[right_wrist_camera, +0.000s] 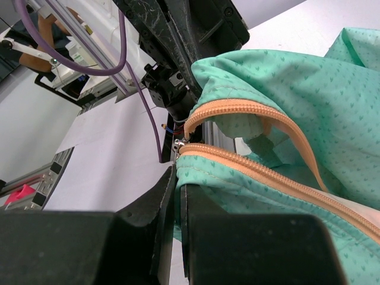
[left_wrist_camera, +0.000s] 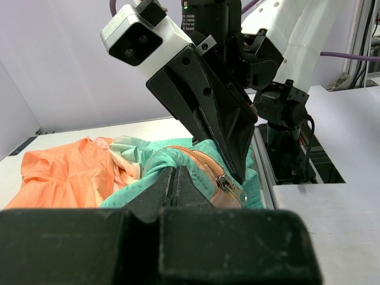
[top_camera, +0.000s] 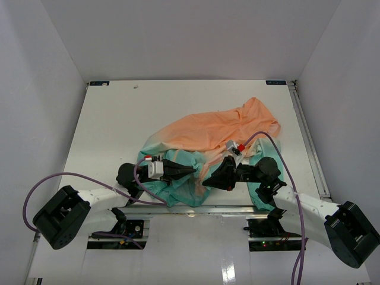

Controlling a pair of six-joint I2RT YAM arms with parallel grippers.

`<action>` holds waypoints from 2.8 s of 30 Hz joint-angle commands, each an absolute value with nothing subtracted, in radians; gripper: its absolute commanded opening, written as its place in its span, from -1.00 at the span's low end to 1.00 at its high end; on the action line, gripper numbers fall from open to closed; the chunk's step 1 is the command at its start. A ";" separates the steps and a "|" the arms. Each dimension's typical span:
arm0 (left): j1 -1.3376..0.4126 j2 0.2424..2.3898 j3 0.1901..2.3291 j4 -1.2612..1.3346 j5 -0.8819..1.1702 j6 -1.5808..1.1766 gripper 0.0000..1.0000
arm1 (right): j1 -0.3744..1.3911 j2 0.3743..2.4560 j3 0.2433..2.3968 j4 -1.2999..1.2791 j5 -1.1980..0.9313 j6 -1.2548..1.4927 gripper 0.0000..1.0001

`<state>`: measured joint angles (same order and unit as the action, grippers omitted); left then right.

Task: Zip up the jacket

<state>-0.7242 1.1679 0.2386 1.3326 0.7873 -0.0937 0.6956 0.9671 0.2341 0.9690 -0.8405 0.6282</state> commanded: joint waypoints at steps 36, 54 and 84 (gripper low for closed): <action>-0.730 1.134 0.219 1.442 0.877 -0.076 -1.00 | 0.672 0.923 0.239 0.939 -0.778 0.632 -0.84; -0.756 1.130 0.249 1.272 0.866 0.040 -1.00 | 0.670 0.895 0.280 0.837 -0.759 0.611 -0.85; -0.787 1.085 0.246 1.143 0.757 0.167 -1.00 | 0.667 0.851 0.271 0.727 -0.693 0.602 -0.85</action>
<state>-0.7815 1.1091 0.2317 1.1656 0.7620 0.1349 0.6741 0.8692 0.2394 0.7468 -0.7220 0.6186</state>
